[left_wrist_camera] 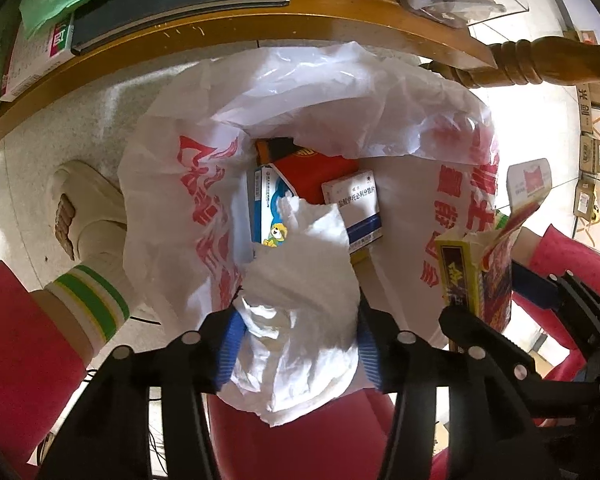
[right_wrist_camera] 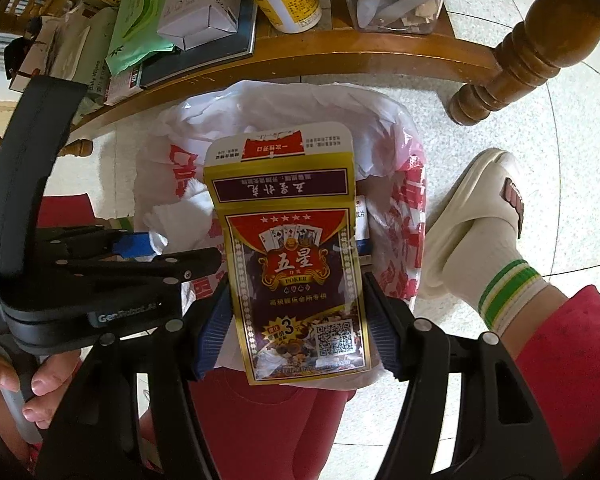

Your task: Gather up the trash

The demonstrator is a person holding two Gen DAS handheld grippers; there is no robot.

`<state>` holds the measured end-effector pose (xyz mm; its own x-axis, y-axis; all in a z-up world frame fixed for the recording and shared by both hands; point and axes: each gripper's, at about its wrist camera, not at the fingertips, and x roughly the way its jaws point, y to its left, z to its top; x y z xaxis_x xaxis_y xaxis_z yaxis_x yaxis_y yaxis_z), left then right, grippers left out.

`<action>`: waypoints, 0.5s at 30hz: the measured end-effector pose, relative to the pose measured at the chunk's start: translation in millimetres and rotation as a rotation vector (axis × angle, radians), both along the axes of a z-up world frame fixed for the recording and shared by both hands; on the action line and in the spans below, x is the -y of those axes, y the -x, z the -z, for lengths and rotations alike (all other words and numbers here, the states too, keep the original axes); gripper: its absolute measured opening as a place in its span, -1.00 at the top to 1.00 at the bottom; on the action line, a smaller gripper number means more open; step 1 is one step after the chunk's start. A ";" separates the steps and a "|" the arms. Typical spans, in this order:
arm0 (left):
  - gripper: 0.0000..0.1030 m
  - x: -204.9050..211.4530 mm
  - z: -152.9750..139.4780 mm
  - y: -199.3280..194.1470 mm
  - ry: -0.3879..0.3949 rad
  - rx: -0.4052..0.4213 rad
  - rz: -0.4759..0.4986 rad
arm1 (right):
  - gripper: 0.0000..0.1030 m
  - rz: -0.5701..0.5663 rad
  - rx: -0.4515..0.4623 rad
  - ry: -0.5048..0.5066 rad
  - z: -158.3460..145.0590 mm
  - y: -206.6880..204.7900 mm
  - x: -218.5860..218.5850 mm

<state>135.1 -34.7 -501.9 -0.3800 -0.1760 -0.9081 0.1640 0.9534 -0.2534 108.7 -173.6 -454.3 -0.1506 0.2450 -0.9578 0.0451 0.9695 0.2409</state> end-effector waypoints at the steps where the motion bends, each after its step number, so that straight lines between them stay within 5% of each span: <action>1: -0.01 0.3 0.0 -0.1 -0.005 -0.001 0.001 | -0.20 0.001 -0.001 0.000 0.3 -0.1 -0.5; 15: -0.43 -10.2 0.2 -0.8 -0.036 -0.008 -0.031 | -0.36 0.021 -0.004 -0.008 1.6 -1.5 4.9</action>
